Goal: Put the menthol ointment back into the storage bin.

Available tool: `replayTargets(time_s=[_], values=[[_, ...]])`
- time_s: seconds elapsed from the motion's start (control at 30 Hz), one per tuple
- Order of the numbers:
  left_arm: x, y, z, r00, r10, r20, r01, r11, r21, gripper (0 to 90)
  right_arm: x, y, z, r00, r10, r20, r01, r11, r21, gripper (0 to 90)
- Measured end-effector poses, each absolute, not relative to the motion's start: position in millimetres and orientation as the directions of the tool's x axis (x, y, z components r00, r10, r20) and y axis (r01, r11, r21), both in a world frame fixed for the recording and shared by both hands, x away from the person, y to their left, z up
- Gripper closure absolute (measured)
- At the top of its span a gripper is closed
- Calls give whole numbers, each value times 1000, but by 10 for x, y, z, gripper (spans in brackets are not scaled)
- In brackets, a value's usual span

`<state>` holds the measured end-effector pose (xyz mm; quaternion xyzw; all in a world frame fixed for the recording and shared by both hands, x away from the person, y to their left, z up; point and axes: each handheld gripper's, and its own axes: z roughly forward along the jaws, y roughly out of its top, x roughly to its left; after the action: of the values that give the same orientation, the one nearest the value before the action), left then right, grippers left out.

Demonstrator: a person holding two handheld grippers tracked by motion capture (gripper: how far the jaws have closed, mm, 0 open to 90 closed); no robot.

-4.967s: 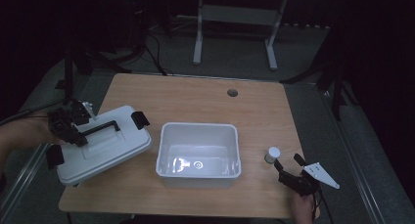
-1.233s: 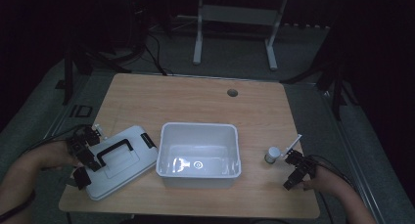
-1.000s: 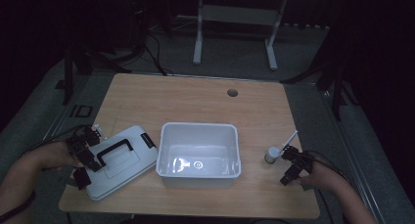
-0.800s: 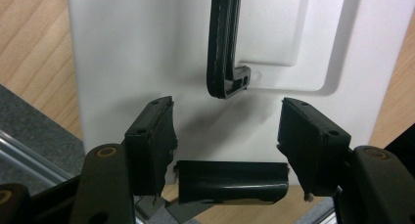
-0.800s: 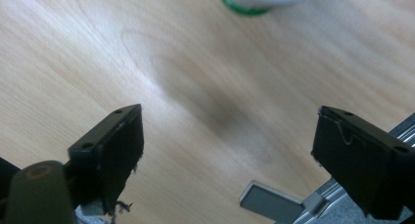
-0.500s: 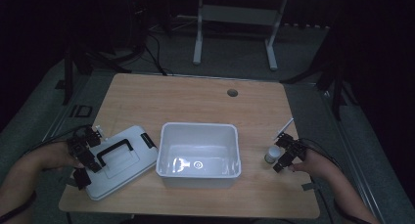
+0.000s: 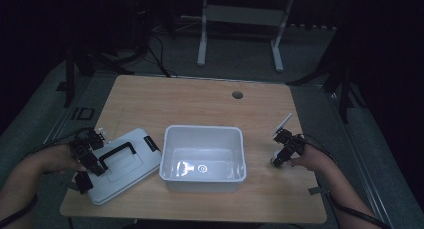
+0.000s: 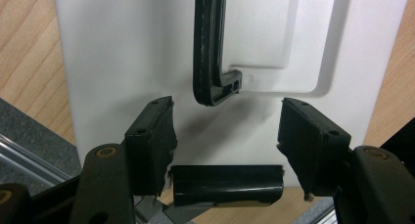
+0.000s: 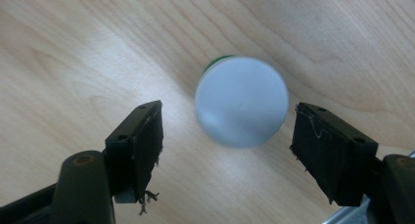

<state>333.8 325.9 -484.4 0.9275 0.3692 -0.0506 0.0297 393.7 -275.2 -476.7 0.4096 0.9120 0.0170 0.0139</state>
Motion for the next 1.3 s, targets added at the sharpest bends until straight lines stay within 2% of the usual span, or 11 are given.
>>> replayTargets(time_s=[0.1, 0.17, 0.47, 0.73, 0.97, 1.1, 1.3], values=[[3346, 3254, -4852, 723, 681, -117, 687, -726, 18, 381, 3982, -2726, -4806, -674, 739, -28, 738, 674, 22, 279], [3348, 3250, -4857, 723, 681, -117, 687, -727, 18, 381, 4001, -2700, -4835, -680, 732, -37, 732, 681, 25, 345], [3350, 3235, -4883, 727, 676, -124, 682, -731, 14, 381, 4040, -2656, -4967, -681, 731, -43, 732, 681, -8, 495], [3360, 3244, -4907, 724, 677, -130, 685, -728, 18, 380, 4055, -2676, -4996, -685, 728, -30, 728, 686, -4, 498], [3358, 3254, -4881, 721, 682, -120, 688, -725, 13, 381, 3998, -2648, -4991, -746, 665, -30, 666, 745, -26, 500], [3356, 3241, -4852, 730, 674, -111, 679, -734, 7, 381, 3939, -2641, -4970, -792, 610, -31, 610, 791, -39, 501], [3354, 3218, -4853, 733, 671, -110, 676, -737, 6, 381, 3814, -2602, -4864, -887, 460, -29, 461, 887, -17, 501]])
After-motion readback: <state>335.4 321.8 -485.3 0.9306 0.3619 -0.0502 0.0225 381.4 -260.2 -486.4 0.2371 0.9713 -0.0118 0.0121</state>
